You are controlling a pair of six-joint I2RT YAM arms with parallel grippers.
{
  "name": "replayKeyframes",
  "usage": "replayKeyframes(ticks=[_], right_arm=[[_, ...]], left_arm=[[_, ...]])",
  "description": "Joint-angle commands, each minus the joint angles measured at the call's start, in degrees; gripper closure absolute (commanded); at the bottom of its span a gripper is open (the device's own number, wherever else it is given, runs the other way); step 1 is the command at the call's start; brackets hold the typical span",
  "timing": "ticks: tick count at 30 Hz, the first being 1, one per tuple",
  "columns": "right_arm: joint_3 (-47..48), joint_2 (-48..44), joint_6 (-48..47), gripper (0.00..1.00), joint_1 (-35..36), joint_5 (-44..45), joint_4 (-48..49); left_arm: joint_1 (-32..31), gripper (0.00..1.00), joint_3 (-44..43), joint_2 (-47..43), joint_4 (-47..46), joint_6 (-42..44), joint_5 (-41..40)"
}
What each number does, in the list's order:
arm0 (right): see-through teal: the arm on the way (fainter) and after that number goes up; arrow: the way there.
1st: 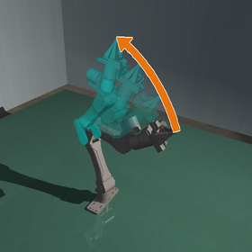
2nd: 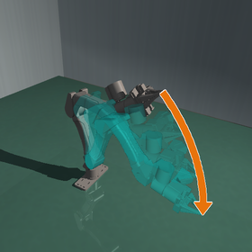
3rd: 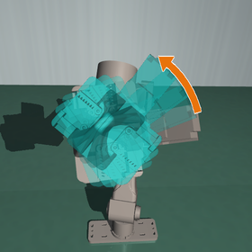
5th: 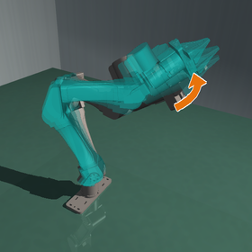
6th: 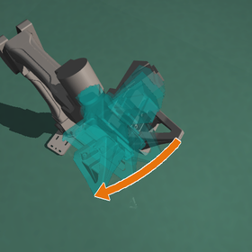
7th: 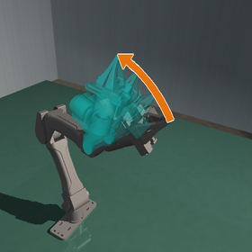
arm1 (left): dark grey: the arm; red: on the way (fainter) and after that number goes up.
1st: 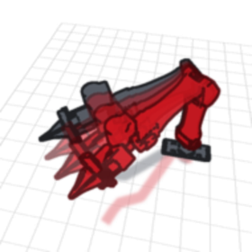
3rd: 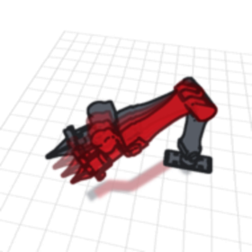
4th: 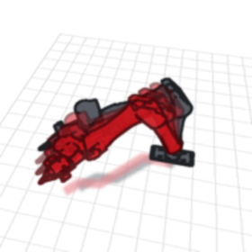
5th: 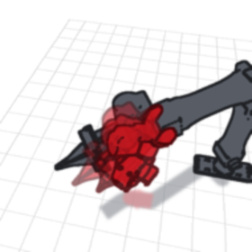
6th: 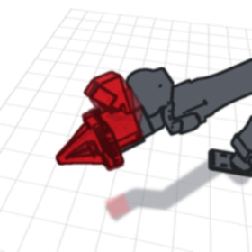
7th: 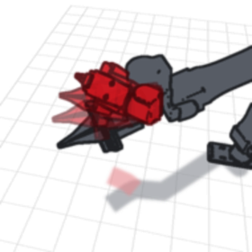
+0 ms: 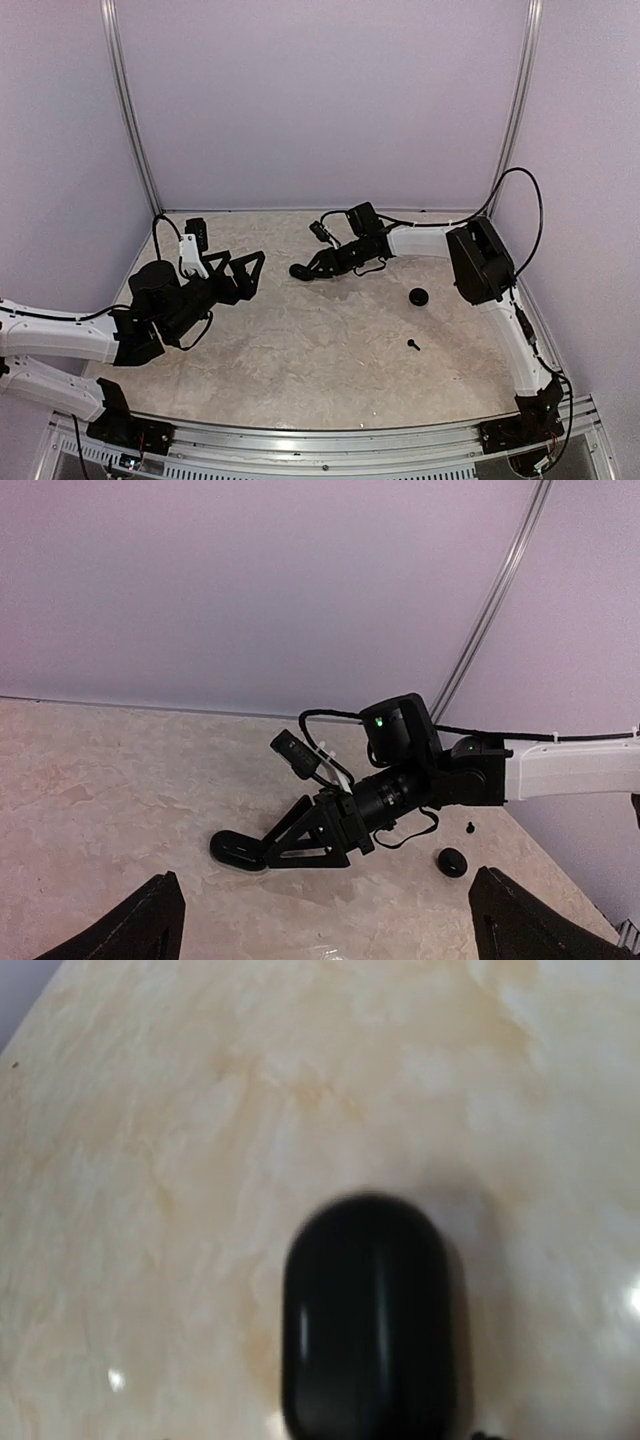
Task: Insert the wireless bluetooth earbuds into the charging case
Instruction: Place the charging case with the earbuds at the center of the board, then move the charging case to the center of the board.
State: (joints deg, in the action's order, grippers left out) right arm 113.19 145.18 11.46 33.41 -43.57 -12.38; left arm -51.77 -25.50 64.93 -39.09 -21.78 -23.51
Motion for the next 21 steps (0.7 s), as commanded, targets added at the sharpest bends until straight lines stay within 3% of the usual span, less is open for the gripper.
replayKeyframes(ticks=[1,8,13,21], right_arm=[[-8.81,-10.64,-2.69,0.34,-2.01,3.92,0.44],[-32.13,-31.17,-7.44,0.19,-4.2,11.84,3.79],[-47.14,-43.17,-7.63,0.14,-5.82,17.22,6.37],[-59.46,-54.57,-3.74,0.09,-6.48,30.9,5.35]], left_arm=[[0.27,0.01,-2.0,-2.17,2.55,2.48,1.75],[0.35,0.01,-3.79,-3.31,7.33,6.33,6.84],[0.35,0.01,-4.58,-3.02,7.54,8.43,10.13],[0.39,0.01,-5.69,-1.28,7.18,9.78,13.01]])
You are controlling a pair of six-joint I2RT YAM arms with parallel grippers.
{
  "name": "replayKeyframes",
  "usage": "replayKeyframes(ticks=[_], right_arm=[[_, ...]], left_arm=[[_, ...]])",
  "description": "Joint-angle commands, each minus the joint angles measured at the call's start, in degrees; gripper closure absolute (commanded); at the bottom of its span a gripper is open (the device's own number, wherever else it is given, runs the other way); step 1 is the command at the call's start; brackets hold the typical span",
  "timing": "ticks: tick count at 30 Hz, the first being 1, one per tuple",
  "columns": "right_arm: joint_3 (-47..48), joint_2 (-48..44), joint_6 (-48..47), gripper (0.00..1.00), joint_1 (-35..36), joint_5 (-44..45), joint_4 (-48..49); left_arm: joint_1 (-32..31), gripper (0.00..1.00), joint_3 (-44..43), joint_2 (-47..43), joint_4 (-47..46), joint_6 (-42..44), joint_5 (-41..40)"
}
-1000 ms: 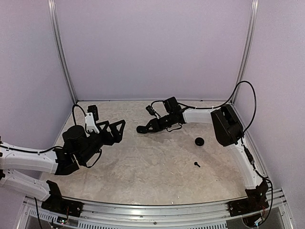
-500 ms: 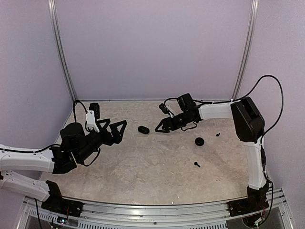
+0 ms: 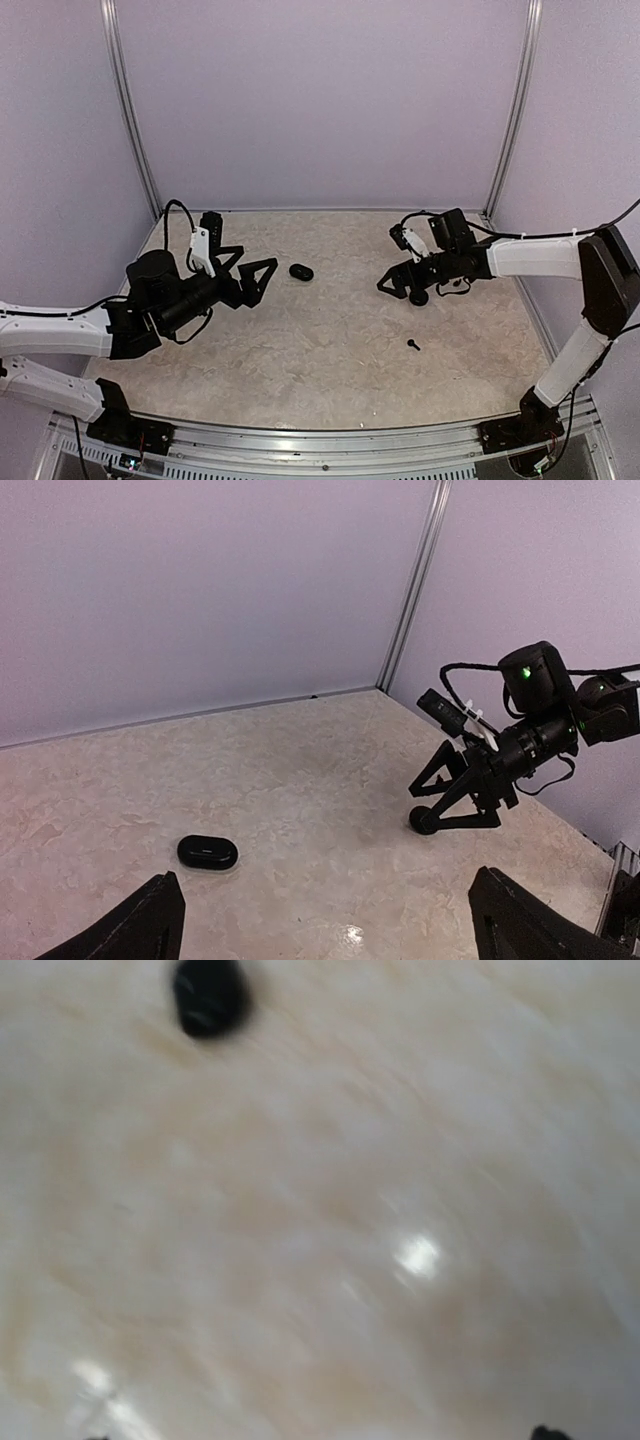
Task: Insert the wireless bluetooth earbuds into the charging case
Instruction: Move the charging case to the center of the board.
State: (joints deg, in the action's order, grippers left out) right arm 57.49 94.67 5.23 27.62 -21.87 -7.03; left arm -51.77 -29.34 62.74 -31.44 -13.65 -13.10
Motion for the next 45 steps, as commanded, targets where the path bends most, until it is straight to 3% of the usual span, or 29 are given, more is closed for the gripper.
replayKeyframes(ticks=[1,9,20,26,30,36,40,45], right_arm=[[-4.6,-4.92,3.19,0.08,-0.84,11.06,0.0],[-8.19,-5.21,7.01,0.07,-2.42,21.33,-2.17],[-7.81,1.43,5.34,0.08,-3.76,20.4,0.14],[-5.23,6.56,4.01,0.19,-4.02,18.47,0.27],[-3.84,8.28,2.58,0.35,-4.0,16.99,0.79],[-1.85,9.89,-1.17,0.45,-3.24,13.28,1.4],[-0.38,10.65,-6.28,0.49,0.95,10.07,2.01],[2.19,12.5,-12.41,0.52,10.99,3.99,1.62]], left_arm=[[0.39,0.01,-1.87,1.18,-0.66,1.69,3.04],[0.35,0.01,-2.24,1.89,-0.64,2.2,3.5],[0.43,0.01,-2.02,2.3,-0.92,2.74,3.8],[0.44,0.01,-1.79,1.99,-0.9,3.06,3.28],[0.44,0.01,-1.47,1.69,-0.77,3.43,2.7],[0.65,0.01,-1.61,1.83,-0.77,3.36,2.24],[1.22,0.01,-2.36,2.19,-0.13,2.35,3.55],[2.61,0.01,-2.5,1.11,1.57,0.06,4.33]])
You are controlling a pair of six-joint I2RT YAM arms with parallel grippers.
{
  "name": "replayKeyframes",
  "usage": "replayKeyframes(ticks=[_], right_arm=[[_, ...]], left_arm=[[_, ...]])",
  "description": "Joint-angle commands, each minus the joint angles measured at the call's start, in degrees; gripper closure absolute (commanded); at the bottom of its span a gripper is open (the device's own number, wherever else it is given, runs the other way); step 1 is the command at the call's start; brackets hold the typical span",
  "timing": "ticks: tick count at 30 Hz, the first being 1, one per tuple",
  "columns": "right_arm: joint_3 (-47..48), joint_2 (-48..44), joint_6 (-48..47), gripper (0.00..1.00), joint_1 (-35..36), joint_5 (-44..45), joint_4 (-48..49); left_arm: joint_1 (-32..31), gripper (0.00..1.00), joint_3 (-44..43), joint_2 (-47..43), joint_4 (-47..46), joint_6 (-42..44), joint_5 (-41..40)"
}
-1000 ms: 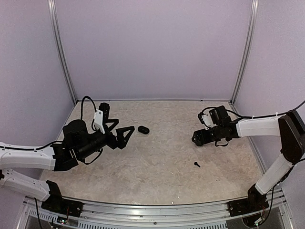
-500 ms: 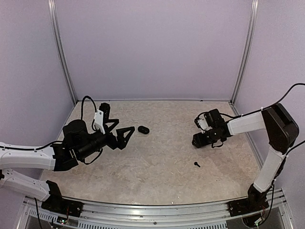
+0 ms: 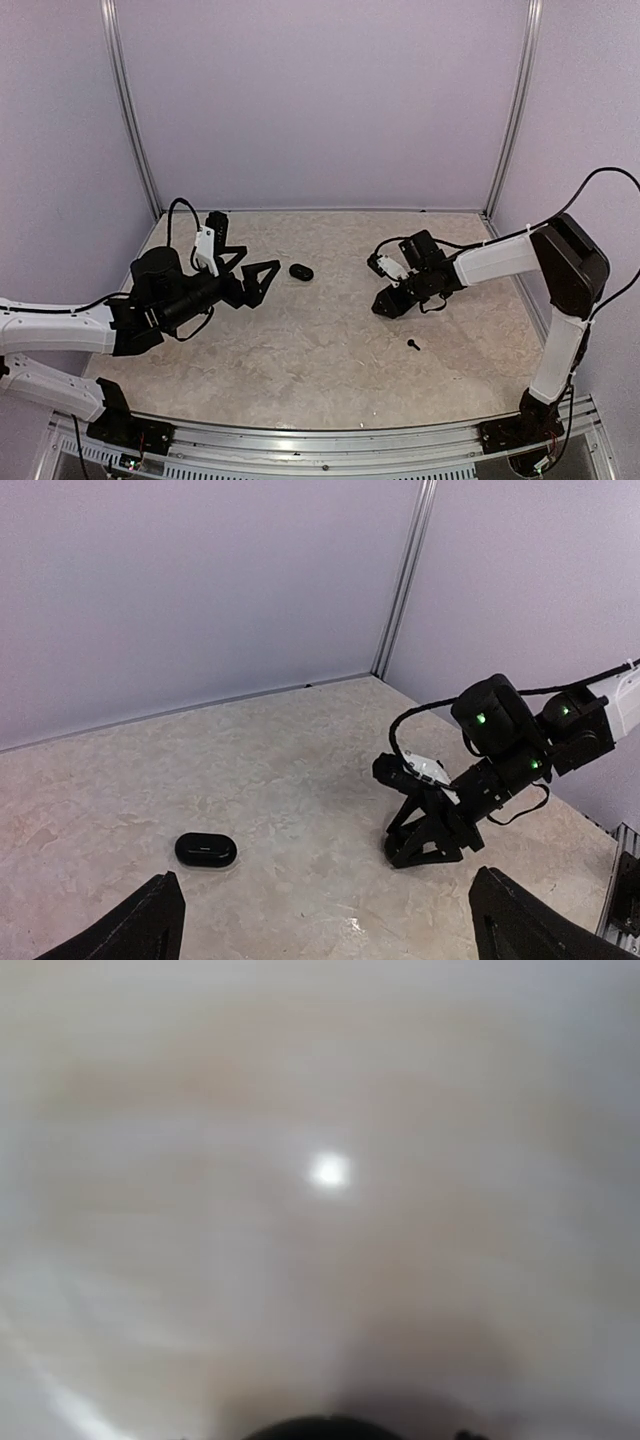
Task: Insert the wireless bluetooth earbuds into the charging case
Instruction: Move the charging case to the center of the board, then pick up the charging case from the center of the board.
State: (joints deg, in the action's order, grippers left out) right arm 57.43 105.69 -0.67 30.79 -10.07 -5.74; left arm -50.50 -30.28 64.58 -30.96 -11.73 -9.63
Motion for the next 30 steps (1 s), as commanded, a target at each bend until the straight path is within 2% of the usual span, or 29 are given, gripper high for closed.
replayKeyframes(ticks=[1,9,17,22,27,30], right_arm=[[2.78,1.95,-7.55,0.51,10.06,-9.24,0.18],[5.92,5.38,-13.77,0.48,26.74,-12.59,-2.95],[3.45,2.18,-21.91,0.45,34.77,-7.91,-7.04],[1.48,-0.66,-22.67,0.28,36.1,-3.32,-7.28],[-0.39,-5.14,-19.54,0.18,36.02,1.02,-5.99],[-3.55,-10.24,-17.81,0.1,35.61,1.99,-2.06]], left_arm=[[1.82,0.01,-1.3,-1.18,1.3,-2.46,1.07],[5.15,0.01,1.71,-6.62,9.41,-10.87,-0.1],[5.59,0.01,5.6,-13.88,14.95,-14.37,1.81],[5.6,0.01,6.97,-13.61,15.47,-15.49,5.62],[5.5,0.01,8.59,-13.97,15.32,-16.33,7.33],[5.03,0.01,9.63,-13.95,15.06,-16.37,8.0]])
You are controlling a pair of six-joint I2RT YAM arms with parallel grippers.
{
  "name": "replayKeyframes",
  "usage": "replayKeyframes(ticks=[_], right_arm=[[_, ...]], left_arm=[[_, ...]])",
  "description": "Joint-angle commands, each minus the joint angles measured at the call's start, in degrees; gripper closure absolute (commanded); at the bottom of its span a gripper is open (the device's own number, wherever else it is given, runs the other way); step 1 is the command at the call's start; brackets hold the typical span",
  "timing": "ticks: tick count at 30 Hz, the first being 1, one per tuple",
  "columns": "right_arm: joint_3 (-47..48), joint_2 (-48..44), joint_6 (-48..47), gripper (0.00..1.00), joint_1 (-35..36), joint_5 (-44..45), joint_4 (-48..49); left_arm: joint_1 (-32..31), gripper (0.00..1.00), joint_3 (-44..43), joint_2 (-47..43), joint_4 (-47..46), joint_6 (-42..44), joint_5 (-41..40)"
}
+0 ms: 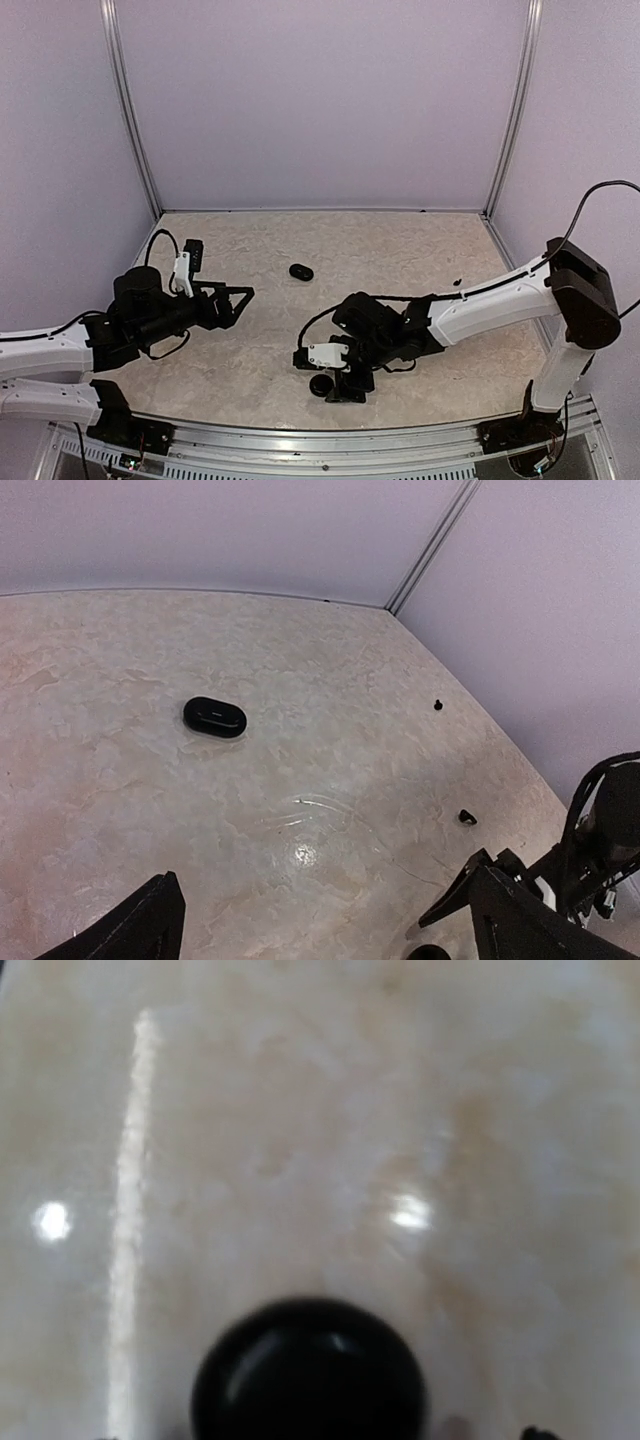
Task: Insert the wireless bluetooth earbuds into the charging case
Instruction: Pick up the charging case from the center of the board.
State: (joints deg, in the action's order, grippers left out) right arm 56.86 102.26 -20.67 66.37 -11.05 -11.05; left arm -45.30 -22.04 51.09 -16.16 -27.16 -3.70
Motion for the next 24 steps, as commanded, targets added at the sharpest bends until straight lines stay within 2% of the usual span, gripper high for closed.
replayKeyframes(ticks=[1,3,10,14,18,24], right_arm=[[-4.22,-8.47,2.88,0.05,-0.31,3.54,4.95],[-6.26,-12.71,4.02,0.01,-1.38,4.51,6.73],[-13.48,-24.69,10.68,0.0,-7.8,3.73,12.91],[-17.92,-30.96,16.12,0.0,-10.42,4.09,17.16],[-20.59,-35.99,19.5,0.0,-12.78,3.4,18.73],[-21.18,-38.61,24.48,0.01,-15.57,1.6,18.16]], left_arm=[[-0.6,0.01,1.65,-0.31,0.21,-0.71,2.05],[-2.23,0.01,2.11,0.07,-0.55,0.05,1.67],[-10.91,0.07,5.15,4.8,-9.16,5.51,2.24],[-15.87,0.1,4.07,12.9,-11.59,10.52,5.16],[-18.02,0.13,2.2,20.09,-12.92,14.8,8.6],[-20.81,0.18,-2.44,31.23,-12.12,23.21,11.24]])
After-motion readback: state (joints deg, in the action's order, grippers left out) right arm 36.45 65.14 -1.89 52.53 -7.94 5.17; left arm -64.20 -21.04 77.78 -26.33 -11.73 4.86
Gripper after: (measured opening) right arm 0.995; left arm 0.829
